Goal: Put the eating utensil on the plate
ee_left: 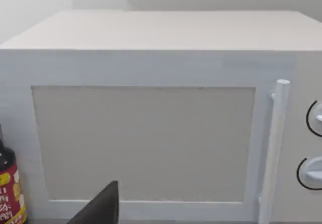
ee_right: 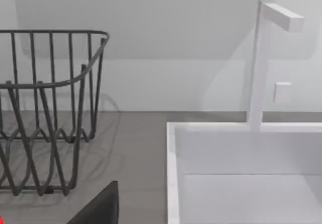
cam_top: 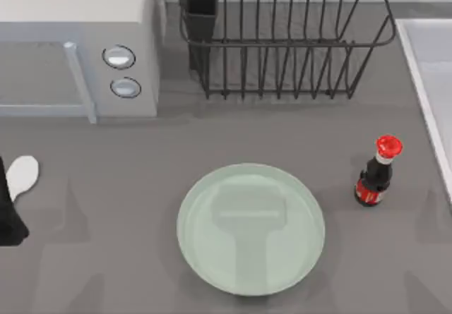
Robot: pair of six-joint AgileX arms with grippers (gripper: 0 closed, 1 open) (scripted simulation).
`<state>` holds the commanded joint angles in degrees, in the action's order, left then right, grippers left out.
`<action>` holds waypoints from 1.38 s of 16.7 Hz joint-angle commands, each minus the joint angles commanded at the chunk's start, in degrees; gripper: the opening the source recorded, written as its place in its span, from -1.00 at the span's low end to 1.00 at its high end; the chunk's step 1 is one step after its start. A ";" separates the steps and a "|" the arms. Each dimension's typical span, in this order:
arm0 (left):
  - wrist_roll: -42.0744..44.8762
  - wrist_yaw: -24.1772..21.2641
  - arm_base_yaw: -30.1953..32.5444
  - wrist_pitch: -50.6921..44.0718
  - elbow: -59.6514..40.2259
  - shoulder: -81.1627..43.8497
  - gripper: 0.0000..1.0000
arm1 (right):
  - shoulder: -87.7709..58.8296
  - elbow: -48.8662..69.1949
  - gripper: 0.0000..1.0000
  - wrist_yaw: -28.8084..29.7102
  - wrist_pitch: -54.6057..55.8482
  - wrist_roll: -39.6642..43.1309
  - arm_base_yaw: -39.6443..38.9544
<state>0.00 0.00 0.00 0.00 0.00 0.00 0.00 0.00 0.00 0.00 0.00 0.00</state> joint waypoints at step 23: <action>10.93 0.06 -5.10 -55.66 -56.97 -85.96 1.00 | 0.00 0.00 1.00 0.00 0.00 0.00 0.00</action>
<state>10.93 0.06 -5.10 -55.66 -56.97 -85.96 0.00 0.00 0.00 0.00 0.00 0.00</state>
